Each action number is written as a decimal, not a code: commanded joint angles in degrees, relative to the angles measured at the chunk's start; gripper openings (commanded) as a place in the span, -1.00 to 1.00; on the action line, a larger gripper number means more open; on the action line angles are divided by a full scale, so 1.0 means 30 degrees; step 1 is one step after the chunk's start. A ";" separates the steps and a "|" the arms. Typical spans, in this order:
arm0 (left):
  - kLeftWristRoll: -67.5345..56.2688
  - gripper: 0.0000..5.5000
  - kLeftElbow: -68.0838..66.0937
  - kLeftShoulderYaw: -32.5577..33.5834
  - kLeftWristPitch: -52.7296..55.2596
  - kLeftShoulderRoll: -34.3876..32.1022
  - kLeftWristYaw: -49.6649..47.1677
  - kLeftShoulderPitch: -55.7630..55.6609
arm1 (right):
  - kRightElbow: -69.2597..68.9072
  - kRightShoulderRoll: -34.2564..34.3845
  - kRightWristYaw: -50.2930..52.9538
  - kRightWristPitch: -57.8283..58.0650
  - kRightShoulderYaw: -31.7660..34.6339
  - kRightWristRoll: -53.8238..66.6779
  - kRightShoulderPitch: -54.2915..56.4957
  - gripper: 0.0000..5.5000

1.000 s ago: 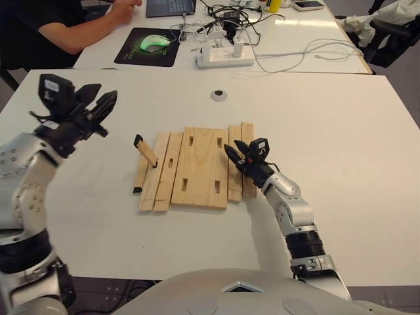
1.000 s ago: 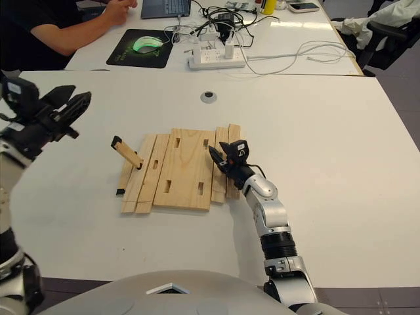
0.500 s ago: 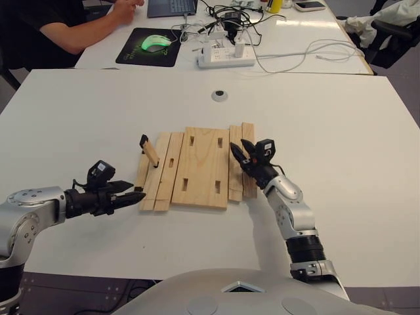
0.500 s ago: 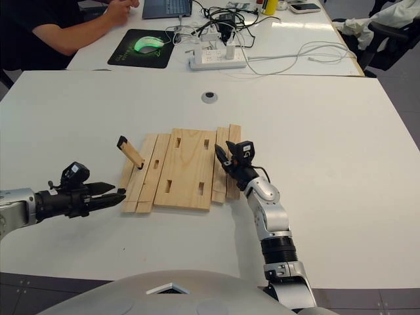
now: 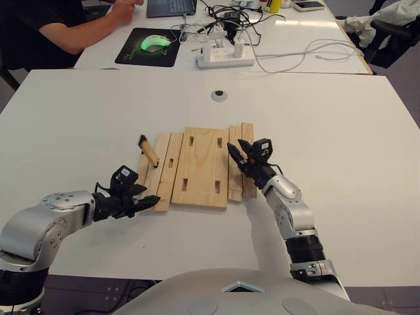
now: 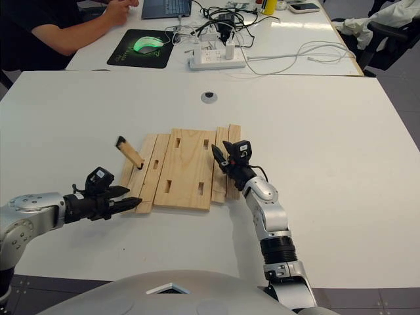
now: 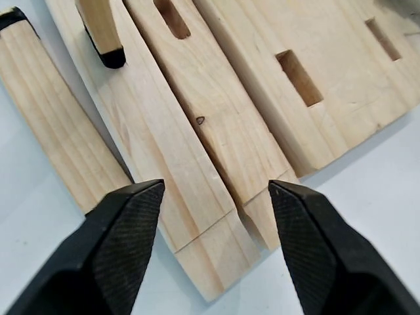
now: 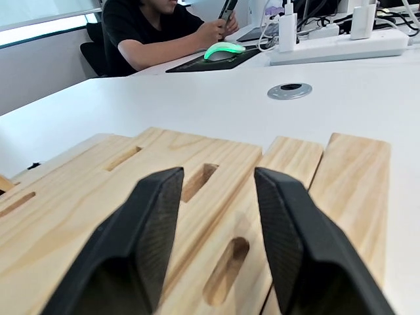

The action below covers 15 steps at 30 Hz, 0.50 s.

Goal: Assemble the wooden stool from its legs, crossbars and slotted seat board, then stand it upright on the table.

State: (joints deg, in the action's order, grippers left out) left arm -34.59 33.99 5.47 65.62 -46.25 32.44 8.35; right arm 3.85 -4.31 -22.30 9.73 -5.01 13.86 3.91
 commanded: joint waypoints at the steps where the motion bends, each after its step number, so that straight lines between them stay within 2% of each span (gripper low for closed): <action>1: 0.0581 0.08 0.0103 -0.0371 -0.0283 -0.0556 -0.0001 0.0593 | -0.0354 -0.0157 -0.0129 0.0374 -0.0069 -0.0070 0.0204 -0.28; 9: 0.2399 0.08 -0.0722 -0.1484 -0.1872 -0.2046 0.0501 0.0669 | -0.0431 -0.0173 -0.0118 0.0549 -0.0081 -0.0055 0.0227 -0.28; 15: 0.3228 0.08 -0.0425 -0.2669 -0.2108 -0.1785 0.0165 0.0766 | -0.0364 -0.0159 -0.0126 0.0509 -0.0053 -0.0053 0.0307 -0.28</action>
State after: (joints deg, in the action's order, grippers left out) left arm -26.22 32.92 -0.42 58.78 -51.60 33.49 9.63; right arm 2.97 -4.67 -22.46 10.66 -5.07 13.91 3.98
